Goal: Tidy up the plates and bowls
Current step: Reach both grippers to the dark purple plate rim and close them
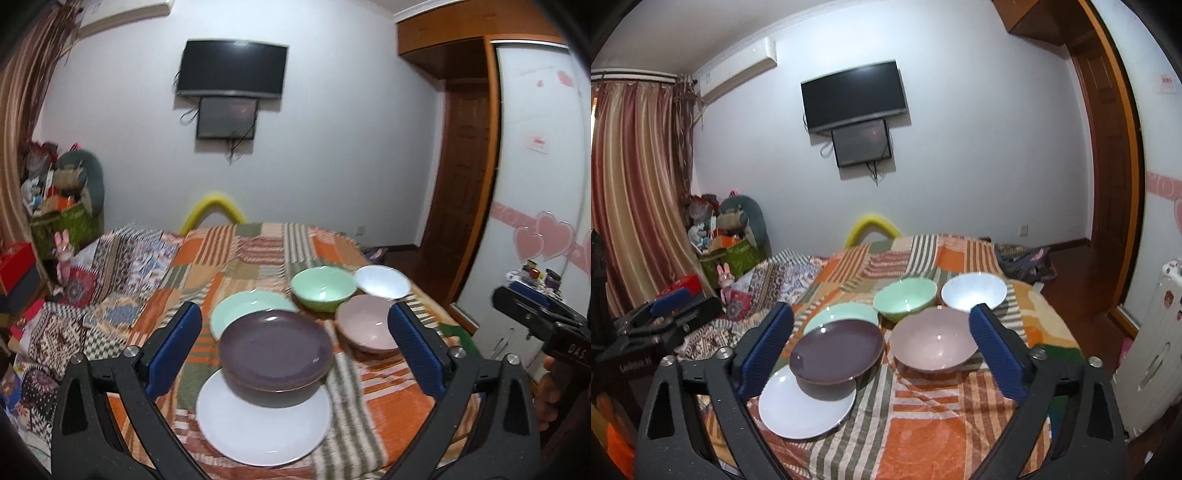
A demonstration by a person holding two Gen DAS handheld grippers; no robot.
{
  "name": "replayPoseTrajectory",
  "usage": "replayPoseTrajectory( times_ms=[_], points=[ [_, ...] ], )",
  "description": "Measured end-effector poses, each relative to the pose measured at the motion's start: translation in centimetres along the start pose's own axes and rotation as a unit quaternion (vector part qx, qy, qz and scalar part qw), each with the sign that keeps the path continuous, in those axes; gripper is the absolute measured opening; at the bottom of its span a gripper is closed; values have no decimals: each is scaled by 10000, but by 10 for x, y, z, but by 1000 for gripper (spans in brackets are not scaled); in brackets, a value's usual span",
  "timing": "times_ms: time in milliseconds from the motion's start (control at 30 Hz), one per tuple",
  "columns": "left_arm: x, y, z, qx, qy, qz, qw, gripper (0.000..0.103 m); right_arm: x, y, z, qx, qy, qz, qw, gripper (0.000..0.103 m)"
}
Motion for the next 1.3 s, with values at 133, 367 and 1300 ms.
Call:
replayPoseTrajectory(
  times_ms=[133,367,1300],
  points=[
    [-31,16,28,-409,-113,-133,9990,83,1,13,20,-334,-13,43,9994,82],
    [-65,52,83,-1087,32,-396,9933,83,-6,42,62,-1023,-155,55,9946,63],
    [-115,134,230,-2319,567,-881,9671,30,-1,118,182,-2528,103,321,9669,19]
  ],
)
Point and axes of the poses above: each gripper's, at about its wrist camera, not at the fingertips, and z roughly the way its jaws point, x to its right, y to its underside, the point moved 9 cm from there along z, roughly the way its jaws point, and after that the axes turned 7 degrees about z, right-handed, at the moved point
